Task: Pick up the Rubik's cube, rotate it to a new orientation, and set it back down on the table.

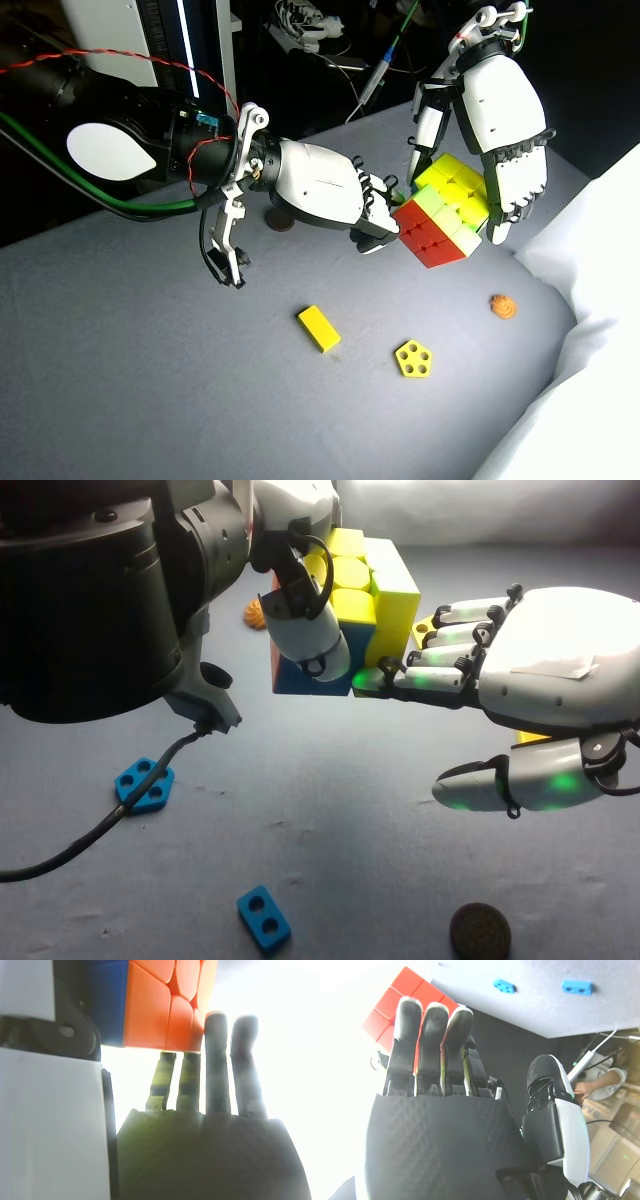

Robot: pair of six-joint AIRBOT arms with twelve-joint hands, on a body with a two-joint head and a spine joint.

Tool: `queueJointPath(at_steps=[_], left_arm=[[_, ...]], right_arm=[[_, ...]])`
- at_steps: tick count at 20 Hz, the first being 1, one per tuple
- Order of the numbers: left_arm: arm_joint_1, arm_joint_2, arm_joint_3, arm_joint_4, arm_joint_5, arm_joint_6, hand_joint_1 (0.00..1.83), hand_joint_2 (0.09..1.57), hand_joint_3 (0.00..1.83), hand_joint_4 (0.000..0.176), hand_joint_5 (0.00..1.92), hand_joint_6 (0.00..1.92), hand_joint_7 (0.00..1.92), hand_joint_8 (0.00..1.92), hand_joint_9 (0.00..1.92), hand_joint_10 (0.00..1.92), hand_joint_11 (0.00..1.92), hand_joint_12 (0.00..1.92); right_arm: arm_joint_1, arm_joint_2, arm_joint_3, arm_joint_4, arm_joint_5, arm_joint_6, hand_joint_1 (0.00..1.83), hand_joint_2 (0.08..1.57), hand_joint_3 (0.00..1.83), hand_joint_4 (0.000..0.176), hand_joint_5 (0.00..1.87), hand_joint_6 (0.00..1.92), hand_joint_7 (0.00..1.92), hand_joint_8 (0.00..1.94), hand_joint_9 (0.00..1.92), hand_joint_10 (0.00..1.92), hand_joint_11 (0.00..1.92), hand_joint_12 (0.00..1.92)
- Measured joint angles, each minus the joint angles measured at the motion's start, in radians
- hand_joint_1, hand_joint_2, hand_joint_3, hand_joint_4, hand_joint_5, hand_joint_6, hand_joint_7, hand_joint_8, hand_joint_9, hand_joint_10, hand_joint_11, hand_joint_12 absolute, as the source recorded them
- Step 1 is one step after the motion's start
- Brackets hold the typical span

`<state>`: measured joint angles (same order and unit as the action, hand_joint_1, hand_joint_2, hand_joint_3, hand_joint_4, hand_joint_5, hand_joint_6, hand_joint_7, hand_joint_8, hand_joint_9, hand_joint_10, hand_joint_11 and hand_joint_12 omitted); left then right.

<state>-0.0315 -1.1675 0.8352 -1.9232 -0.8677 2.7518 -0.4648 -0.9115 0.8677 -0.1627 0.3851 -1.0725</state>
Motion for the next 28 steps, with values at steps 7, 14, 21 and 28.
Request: queueJointPath(at_steps=[7, 14, 21, 28], left_arm=[[0.0, 0.0, 0.0, 0.001, -0.002, -0.003, 1.03, 1.4, 0.0, 0.001, 0.52, 1.65, 0.49, 1.85, 0.31, 1.91, 0.26, 1.92], [-0.001, 0.0, 0.0, 0.002, 0.0, -0.007, 1.03, 1.4, 0.0, 0.006, 0.51, 1.66, 0.49, 1.84, 0.32, 1.88, 0.27, 1.92], [-0.002, 0.001, 0.0, 0.013, 0.0, -0.007, 1.02, 1.41, 0.0, 0.001, 0.51, 1.66, 0.46, 1.87, 0.29, 1.9, 0.24, 1.92], [-0.002, 0.0, 0.0, -0.005, 0.007, -0.011, 1.04, 1.39, 0.0, 0.001, 0.53, 1.63, 0.5, 1.84, 0.33, 1.89, 0.27, 1.92]], right_arm=[[0.0, -0.021, 0.018, 0.017, -0.002, -0.018, 0.0, 1.27, 0.0, 0.0, 0.07, 0.01, 0.24, 1.77, 0.25, 1.92, 0.21, 1.92], [0.003, -0.049, 0.047, 0.025, -0.018, -0.029, 0.0, 1.27, 0.0, 0.0, 0.06, 0.0, 0.21, 1.76, 0.23, 1.92, 0.18, 1.92], [0.007, -0.067, 0.067, 0.043, -0.024, -0.031, 0.0, 1.27, 0.0, 0.0, 0.08, 0.01, 0.26, 1.73, 0.23, 1.92, 0.16, 1.92], [-0.011, -0.043, 0.037, 0.05, -0.028, -0.032, 0.0, 1.26, 0.0, 0.0, 0.06, 0.0, 0.19, 1.79, 0.2, 1.92, 0.06, 1.92]])
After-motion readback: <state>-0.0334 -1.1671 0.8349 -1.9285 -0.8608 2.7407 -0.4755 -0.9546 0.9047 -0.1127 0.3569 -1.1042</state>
